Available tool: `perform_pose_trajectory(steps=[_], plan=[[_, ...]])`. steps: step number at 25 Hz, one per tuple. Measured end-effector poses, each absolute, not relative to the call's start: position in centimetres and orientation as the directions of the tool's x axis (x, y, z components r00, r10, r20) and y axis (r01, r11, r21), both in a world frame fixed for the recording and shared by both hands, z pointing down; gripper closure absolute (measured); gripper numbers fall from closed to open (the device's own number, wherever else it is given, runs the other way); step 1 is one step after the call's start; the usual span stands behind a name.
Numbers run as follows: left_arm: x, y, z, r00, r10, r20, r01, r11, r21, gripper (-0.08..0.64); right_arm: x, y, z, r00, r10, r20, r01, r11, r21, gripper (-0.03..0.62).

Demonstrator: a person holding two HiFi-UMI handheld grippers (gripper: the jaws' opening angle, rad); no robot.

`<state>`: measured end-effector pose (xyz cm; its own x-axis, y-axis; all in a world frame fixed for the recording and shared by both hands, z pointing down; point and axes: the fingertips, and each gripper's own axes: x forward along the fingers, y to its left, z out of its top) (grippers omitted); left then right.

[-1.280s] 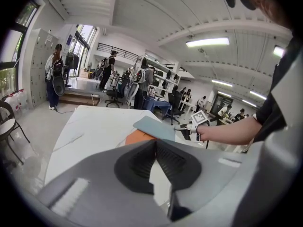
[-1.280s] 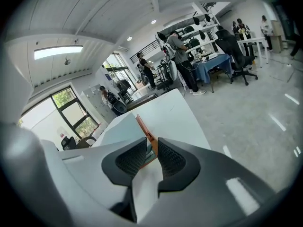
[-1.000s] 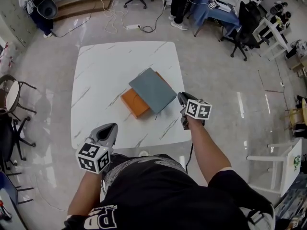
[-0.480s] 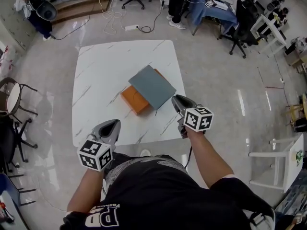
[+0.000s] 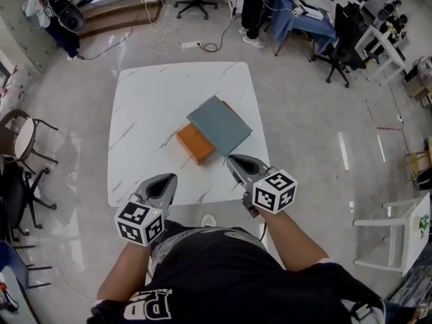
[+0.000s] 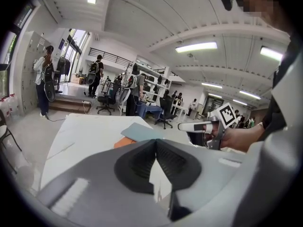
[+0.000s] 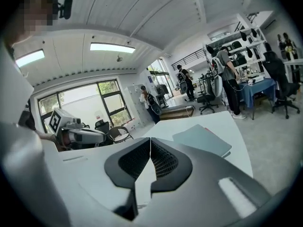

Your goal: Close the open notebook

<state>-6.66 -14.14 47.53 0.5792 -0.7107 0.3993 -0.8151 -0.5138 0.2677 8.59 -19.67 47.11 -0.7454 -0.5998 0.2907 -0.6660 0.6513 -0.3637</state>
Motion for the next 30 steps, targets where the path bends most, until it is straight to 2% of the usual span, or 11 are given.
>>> perform_pose_trajectory(steps=[8, 22, 30], plan=[[-6.0, -13.4, 46.6, 0.589, -0.711, 0.385, -0.808, -0.536, 0.245, 0.502, 6.3, -16.8, 45.4, -0.776, -0.563, 0.284, -0.627, 0.738, -0.25, 0.592], [-6.6, -12.0, 47.9, 0.579, -0.704, 0.411, -0.814, -0.529, 0.241, 0.502, 5.3, -14.5, 48.7, -0.774, -0.519, 0.363, -0.611, 0.763, -0.212, 0.592], [-6.7, -12.1, 47.6, 0.577, -0.709, 0.406, -0.816, -0.526, 0.24, 0.502, 5.3, -14.5, 48.4, -0.784, -0.511, 0.354, -0.6, 0.769, -0.219, 0.592]])
